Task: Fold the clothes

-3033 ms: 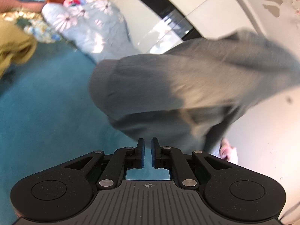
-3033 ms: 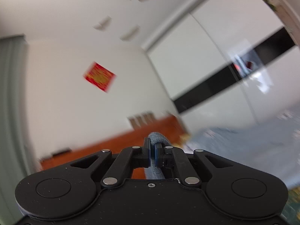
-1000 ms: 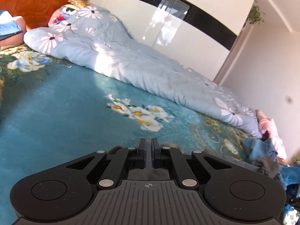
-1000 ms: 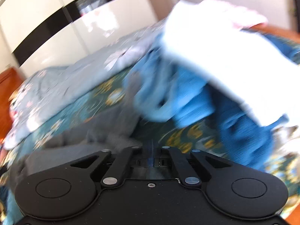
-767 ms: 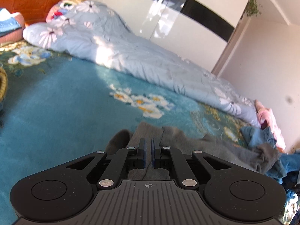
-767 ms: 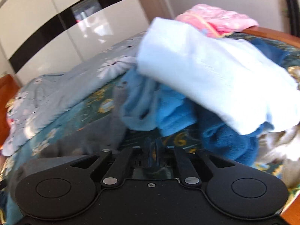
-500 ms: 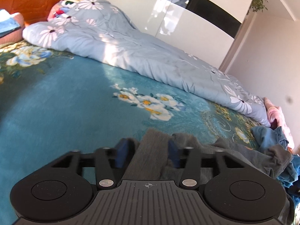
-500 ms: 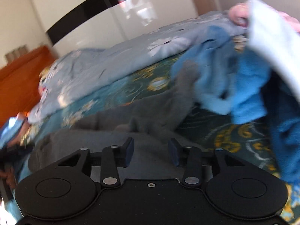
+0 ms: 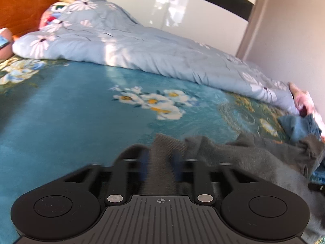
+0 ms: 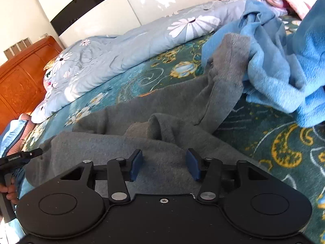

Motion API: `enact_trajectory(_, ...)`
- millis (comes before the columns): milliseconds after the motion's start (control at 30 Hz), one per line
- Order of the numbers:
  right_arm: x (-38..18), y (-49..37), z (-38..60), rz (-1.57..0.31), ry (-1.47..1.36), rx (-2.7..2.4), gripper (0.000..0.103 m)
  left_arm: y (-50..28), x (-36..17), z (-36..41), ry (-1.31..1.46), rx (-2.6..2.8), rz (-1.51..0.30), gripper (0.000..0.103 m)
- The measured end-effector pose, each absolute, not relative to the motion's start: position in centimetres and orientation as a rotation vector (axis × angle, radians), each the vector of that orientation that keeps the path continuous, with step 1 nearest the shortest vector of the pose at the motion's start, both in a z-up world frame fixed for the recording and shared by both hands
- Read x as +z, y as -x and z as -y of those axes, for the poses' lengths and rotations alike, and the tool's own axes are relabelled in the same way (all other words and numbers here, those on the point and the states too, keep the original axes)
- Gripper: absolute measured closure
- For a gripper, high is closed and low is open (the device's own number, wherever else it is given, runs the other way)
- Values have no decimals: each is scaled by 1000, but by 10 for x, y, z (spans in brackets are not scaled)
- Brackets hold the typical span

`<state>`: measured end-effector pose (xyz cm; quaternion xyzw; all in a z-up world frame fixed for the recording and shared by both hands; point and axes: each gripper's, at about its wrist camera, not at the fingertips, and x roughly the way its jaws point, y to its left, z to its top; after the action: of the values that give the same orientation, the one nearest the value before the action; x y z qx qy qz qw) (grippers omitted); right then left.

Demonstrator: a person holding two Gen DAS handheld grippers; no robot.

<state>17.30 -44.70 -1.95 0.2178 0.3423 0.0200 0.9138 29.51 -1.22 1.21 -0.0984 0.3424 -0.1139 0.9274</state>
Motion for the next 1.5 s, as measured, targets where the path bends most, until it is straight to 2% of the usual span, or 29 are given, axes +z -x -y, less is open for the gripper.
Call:
enact_trajectory(33, -18, -172, 445, -707, -443, 42, 94, -292, 15, 10, 217, -236, -699, 92)
enact_trajectory(67, -17, -169, 444, -708, -441, 44, 97, -289, 18, 8, 226, -237, -698, 93)
enact_trajectory(267, 3, -144, 437, -631, -451, 86, 98, -254, 42, 0, 294, -272, -630, 97)
enact_trajectory(467, 35, -89, 431, -538, -416, 162, 98, -176, 50, -32, 333, -268, -522, 100)
enact_trajectory(667, 25, -37, 417, -620, -408, 219, 98, -130, 27, -75, 399, -176, -605, 100)
enact_trajectory(867, 4, -9, 401, -709, -443, 207, 99, -130, 28, -78, 396, -195, -626, 100)
enact_trajectory(900, 3, -8, 401, -710, -449, 202, 99, -135, 31, -74, 377, -209, -622, 98)
enact_trajectory(933, 3, -7, 401, -710, -445, 196, 99, -143, 34, -69, 359, -215, -620, 92)
enact_trajectory(967, 4, -7, 401, -709, -443, 191, 99, -153, 35, -63, 350, -222, -627, 80)
enact_trajectory(1033, 3, -5, 403, -702, -454, 186, 99, -177, 39, -52, 336, -240, -645, 65)
enact_trajectory(1133, 2, -8, 405, -699, -453, 187, 99, -213, 46, -35, 332, -262, -641, 62)
enact_trajectory(1233, 2, -8, 403, -701, -456, 187, 99, -249, 51, -17, 286, -293, -634, 37)
enact_trajectory(1367, 3, -10, 406, -696, -467, 184, 99, -286, 41, 3, 261, -318, -704, 31)
enact_trajectory(1500, 1, -13, 409, -703, -479, 177, 99, -294, 25, 10, 303, -331, -748, 33)
